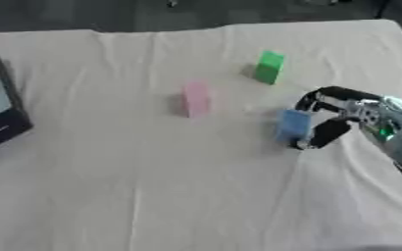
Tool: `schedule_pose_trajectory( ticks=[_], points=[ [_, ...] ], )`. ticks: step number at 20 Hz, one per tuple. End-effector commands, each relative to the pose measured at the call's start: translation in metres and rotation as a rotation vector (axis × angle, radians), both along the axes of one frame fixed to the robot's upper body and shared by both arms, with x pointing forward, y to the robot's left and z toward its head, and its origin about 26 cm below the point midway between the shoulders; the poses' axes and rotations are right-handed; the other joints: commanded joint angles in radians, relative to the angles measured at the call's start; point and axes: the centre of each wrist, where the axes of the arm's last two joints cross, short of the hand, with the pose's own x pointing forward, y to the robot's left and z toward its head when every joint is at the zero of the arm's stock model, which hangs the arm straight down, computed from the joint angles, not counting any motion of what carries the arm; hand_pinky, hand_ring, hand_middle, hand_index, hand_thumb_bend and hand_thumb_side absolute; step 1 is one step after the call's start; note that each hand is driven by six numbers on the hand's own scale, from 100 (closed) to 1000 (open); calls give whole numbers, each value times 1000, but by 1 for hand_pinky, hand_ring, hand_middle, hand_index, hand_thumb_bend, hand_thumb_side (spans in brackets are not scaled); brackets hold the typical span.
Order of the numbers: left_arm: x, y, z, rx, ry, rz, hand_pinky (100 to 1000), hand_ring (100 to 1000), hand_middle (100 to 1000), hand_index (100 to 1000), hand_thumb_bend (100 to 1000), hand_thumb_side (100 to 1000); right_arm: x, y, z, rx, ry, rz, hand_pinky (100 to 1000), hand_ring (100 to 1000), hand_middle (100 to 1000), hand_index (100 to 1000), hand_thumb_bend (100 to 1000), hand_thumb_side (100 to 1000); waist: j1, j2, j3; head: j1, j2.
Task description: Pick up the objects with one hand, pass them to the other hand, and then place them into the box on the other side of the table.
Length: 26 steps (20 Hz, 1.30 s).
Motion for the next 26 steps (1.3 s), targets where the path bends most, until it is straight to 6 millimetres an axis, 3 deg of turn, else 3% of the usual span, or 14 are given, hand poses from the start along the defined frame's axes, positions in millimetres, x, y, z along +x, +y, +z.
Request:
schedule_pose_trajectory(
  ticks=[1,5,12,18,26],
  points=[
    [-1,2,10,13,-25,2,888,804,831,788,220,717,1,-6,7,-20,-9,-16,892,837,758,797,461,217,13,1,1,-3,-6],
    [0,2,10,13,-24,1,889,804,831,788,220,718,1,-5,7,-15,-5,-15,889,826,735,769,460,206,14,1,1,-5,-8],
    [0,1,10,13,-23,0,890,804,831,788,216,720,-1,-2,8,21,-28,-32,856,744,577,608,433,100,14,0,1,-5,-11],
    [0,1,11,16,-27,-1,891,804,831,787,213,721,-4,4,17,68,-76,-38,835,712,529,548,382,100,13,-3,-1,-2,-17],
    [0,-1,17,38,-47,-13,890,804,832,788,205,714,-22,23,66,235,-325,-38,790,703,520,528,293,100,15,-7,-11,7,-16]
  ],
)
